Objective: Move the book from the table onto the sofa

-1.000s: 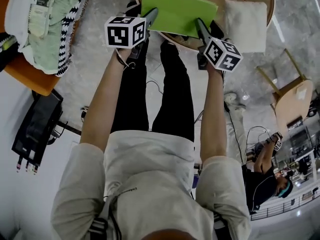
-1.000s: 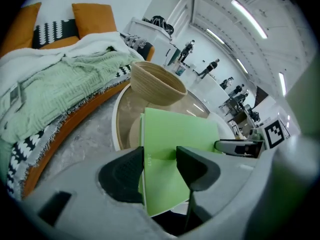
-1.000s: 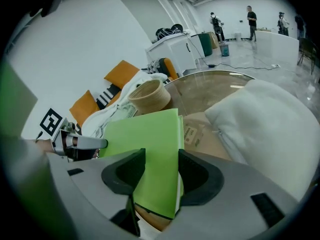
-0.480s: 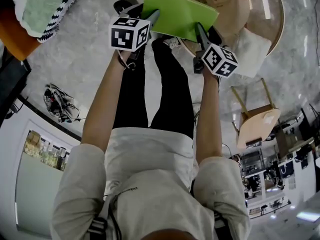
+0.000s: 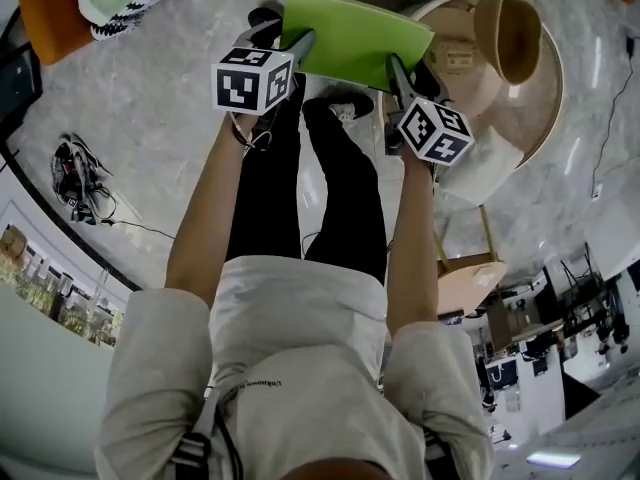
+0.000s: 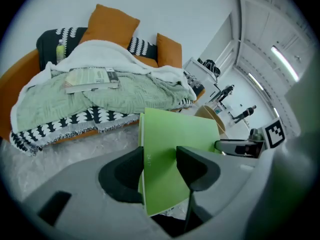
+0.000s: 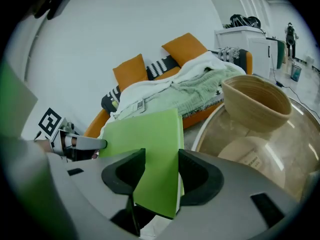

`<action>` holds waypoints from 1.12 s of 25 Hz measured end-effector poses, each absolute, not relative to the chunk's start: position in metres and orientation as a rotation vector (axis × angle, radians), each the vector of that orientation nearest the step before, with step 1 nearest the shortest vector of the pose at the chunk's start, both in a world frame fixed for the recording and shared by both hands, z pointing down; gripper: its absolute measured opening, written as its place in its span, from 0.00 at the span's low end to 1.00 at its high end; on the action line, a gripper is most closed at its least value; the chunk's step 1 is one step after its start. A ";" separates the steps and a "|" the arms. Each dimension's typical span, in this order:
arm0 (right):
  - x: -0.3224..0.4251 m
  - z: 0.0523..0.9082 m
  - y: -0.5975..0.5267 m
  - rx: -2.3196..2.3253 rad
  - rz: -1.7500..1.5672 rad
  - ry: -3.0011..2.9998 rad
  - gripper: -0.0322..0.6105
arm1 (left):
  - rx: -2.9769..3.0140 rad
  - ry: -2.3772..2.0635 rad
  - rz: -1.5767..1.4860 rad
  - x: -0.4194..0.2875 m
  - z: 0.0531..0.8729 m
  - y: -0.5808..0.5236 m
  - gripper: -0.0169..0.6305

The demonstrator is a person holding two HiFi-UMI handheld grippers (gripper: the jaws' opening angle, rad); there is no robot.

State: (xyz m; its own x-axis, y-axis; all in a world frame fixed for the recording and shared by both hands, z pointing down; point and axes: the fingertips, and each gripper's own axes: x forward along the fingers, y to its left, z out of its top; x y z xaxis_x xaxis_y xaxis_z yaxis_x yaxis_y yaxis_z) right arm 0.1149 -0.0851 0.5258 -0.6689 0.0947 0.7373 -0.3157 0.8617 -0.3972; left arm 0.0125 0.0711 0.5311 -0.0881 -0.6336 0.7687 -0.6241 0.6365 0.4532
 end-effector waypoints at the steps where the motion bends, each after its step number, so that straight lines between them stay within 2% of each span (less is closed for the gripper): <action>1: 0.104 0.523 -0.081 0.141 0.637 -2.224 0.34 | 1.011 -1.780 -0.021 0.003 0.528 0.077 0.36; 28: -0.173 0.525 0.020 -0.125 0.558 -2.175 0.34 | 0.758 -1.888 -0.198 -0.229 0.529 0.200 0.36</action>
State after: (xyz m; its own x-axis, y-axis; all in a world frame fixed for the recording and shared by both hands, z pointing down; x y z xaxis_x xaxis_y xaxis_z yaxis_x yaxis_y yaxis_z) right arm -0.1729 0.0196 0.5253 -0.6221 0.2809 0.7308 -0.1056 0.8948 -0.4338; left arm -0.2292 0.2004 0.5289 -0.2554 -0.5847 0.7700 -0.4126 0.7862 0.4601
